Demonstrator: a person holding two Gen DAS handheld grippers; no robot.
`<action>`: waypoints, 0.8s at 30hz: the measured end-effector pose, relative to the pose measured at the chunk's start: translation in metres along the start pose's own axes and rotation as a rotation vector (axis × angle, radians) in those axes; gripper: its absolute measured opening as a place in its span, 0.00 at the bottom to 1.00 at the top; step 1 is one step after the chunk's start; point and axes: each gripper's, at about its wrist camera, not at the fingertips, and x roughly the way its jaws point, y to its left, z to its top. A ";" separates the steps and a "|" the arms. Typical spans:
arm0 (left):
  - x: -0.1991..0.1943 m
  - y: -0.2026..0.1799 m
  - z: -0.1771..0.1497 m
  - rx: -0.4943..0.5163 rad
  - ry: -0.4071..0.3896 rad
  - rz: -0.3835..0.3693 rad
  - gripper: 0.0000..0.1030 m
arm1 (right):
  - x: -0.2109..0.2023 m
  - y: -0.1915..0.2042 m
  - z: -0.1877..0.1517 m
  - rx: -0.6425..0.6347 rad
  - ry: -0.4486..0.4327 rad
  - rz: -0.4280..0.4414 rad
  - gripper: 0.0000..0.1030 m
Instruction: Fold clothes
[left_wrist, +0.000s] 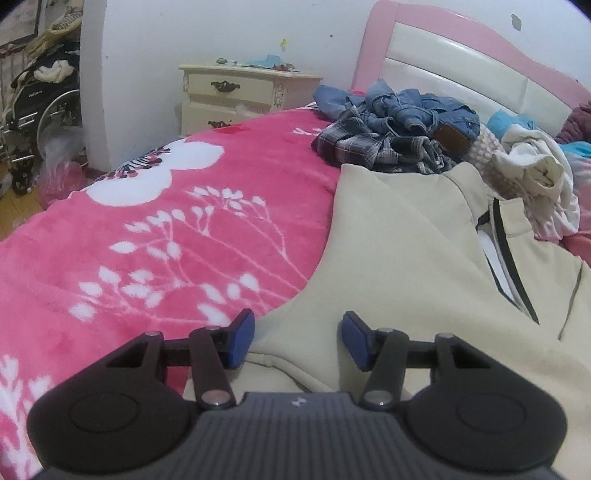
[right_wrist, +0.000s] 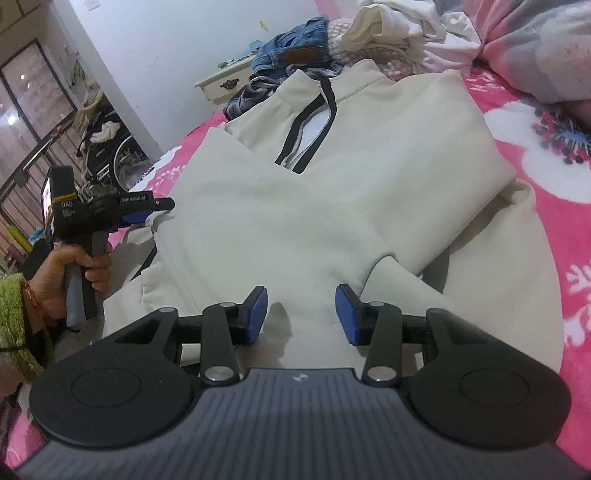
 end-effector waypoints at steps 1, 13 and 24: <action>-0.004 -0.001 0.002 -0.008 -0.007 0.011 0.53 | -0.001 0.000 0.001 0.002 0.006 0.000 0.39; -0.021 -0.030 0.000 -0.002 -0.054 -0.036 0.63 | 0.000 0.005 0.008 -0.071 0.027 -0.058 0.35; -0.009 -0.012 -0.014 -0.141 -0.053 -0.049 0.59 | 0.015 0.044 0.114 -0.176 -0.040 0.016 0.34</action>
